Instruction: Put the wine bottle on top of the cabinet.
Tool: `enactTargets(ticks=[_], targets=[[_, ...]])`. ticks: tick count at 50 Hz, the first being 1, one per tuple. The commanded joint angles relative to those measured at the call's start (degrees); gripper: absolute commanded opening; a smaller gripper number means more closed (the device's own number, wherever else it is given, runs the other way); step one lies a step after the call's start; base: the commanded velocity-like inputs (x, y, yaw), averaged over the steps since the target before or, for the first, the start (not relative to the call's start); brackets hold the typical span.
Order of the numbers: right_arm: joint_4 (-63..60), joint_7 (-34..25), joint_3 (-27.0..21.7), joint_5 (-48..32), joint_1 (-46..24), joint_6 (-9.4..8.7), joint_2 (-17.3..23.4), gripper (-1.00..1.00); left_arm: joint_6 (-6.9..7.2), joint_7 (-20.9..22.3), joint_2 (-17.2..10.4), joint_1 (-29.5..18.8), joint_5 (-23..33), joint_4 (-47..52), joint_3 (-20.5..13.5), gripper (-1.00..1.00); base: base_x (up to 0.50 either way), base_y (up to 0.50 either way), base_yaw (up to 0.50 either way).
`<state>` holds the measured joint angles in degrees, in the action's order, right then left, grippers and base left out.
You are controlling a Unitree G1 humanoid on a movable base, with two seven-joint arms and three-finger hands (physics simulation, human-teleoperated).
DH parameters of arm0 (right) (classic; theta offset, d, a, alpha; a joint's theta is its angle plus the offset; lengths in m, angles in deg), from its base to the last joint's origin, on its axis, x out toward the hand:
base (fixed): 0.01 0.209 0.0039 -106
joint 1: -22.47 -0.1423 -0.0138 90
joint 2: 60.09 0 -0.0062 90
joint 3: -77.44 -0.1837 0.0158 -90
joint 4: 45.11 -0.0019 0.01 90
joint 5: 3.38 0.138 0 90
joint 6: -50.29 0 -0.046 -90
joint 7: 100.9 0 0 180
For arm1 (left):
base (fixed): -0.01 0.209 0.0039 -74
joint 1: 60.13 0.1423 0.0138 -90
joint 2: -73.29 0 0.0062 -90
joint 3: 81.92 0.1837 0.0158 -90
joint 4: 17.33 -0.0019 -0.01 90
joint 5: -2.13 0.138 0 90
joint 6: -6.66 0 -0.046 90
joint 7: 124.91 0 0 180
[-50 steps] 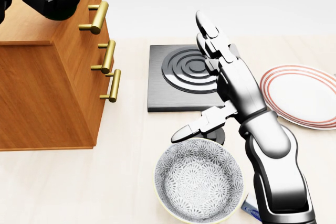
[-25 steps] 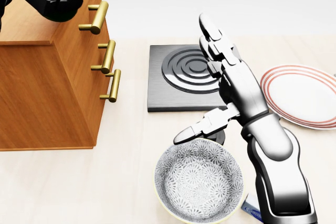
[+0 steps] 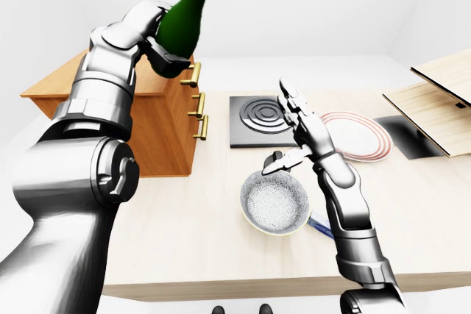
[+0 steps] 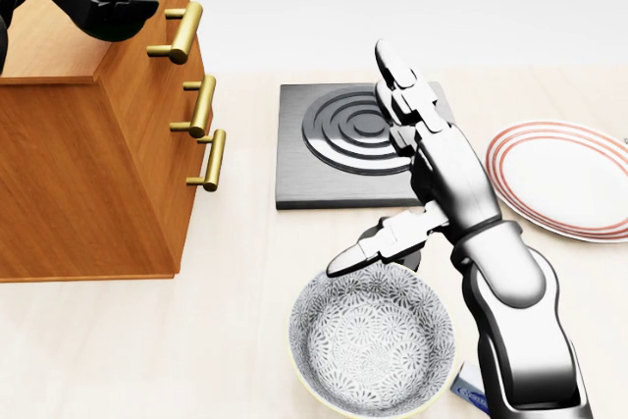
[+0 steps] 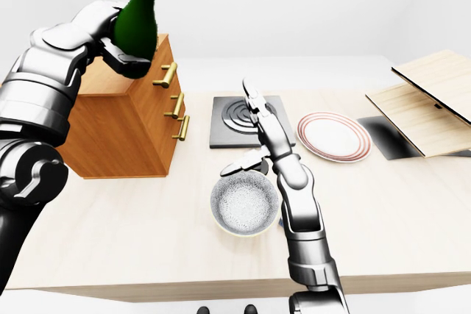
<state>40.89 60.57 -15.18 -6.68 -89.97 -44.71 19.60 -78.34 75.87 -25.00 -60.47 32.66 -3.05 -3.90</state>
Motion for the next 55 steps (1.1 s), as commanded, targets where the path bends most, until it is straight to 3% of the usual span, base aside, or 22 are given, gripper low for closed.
enactTargets(ticks=[1,20,28,55], targets=[[0.0,0.1,0.2,-0.1,0.2,0.0,-0.2,1.0,0.0,0.5,0.8,11.0,-0.7,-2.1,1.6,-1.0,0.0,0.0,0.0],[0.1,0.2,0.1,0.1,0.6,0.0,-0.2,1.0,0.0,-3.1,1.1,13.6,-3.2,-2.2,-0.1,-1.0,0.0,0.0,0.0],[0.3,0.2,-0.1,0.3,0.7,0.0,-0.1,1.0,0.0,-6.7,-0.6,12.5,-5.2,-2.2,-1.4,-1.0,0.0,0.0,0.0],[0.4,0.3,0.3,-0.1,0.8,0.0,-0.4,1.0,0.0,-8.7,-3.3,12.7,-7.0,-2.1,-1.7,-1.0,0.0,0.0,0.0]])
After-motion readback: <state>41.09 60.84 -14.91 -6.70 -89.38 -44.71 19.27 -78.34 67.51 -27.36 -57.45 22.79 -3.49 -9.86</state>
